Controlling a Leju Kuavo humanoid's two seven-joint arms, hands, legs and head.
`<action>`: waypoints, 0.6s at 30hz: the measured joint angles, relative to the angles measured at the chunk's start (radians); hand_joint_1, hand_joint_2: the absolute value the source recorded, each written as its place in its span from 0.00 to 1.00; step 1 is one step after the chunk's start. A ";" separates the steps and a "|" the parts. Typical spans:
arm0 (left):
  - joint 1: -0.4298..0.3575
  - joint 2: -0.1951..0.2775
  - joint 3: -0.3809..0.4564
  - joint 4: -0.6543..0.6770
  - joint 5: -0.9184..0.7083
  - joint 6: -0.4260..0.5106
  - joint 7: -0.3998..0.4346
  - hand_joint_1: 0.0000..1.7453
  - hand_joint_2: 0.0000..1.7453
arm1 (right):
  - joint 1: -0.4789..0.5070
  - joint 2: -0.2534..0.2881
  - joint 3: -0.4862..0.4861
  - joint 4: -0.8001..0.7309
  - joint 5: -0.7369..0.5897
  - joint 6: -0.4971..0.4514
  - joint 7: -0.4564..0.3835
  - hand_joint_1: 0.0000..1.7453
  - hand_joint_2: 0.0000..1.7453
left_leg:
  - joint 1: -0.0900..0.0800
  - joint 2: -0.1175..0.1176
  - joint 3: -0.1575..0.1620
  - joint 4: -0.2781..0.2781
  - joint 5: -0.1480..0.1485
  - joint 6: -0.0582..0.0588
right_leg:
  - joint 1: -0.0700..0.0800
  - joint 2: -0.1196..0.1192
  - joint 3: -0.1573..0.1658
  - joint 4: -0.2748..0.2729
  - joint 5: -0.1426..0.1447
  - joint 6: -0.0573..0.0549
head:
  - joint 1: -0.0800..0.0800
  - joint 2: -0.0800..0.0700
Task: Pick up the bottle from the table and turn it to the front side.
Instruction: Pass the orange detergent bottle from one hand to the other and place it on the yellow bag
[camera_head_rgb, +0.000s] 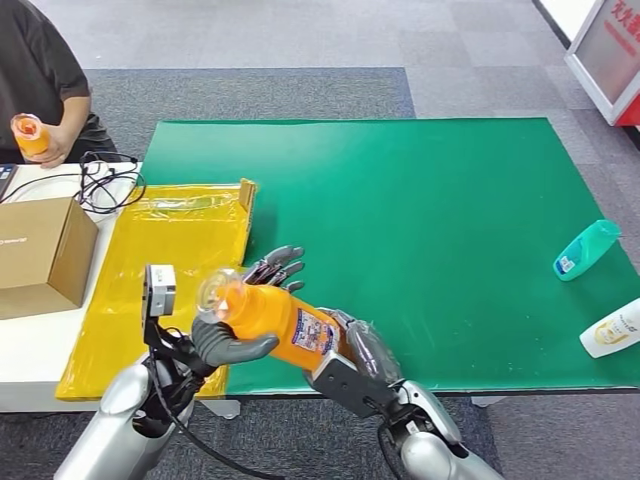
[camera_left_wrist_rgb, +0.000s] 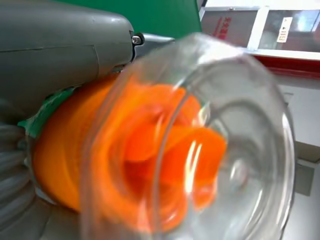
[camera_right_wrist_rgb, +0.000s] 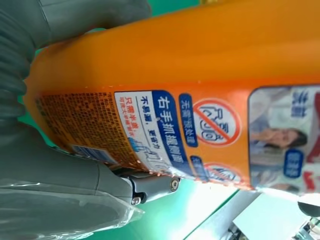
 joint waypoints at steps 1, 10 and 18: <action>-0.001 0.000 -0.003 0.000 -0.012 0.006 -0.005 1.00 1.00 | -0.002 -0.001 0.003 0.000 0.000 -0.002 0.002 1.00 1.00 | 0.000 0.000 0.000 0.000 0.000 0.000 | 0.000 0.000 0.000 0.000 0.000 0.000 | 0.000 0.000; -0.006 -0.002 -0.017 0.000 -0.048 0.012 -0.012 1.00 1.00 | -0.009 -0.008 0.013 -0.001 -0.001 -0.010 0.006 1.00 1.00 | 0.000 0.000 0.000 0.000 0.000 0.000 | 0.000 0.000 0.000 0.000 0.000 0.000 | 0.000 0.000; -0.008 -0.006 -0.021 0.002 -0.047 0.013 -0.014 1.00 1.00 | -0.015 -0.011 0.023 -0.004 0.001 -0.017 0.004 0.00 1.00 | 0.000 0.000 0.000 0.000 0.000 0.000 | 0.000 0.000 0.000 0.000 0.000 0.000 | 0.000 0.000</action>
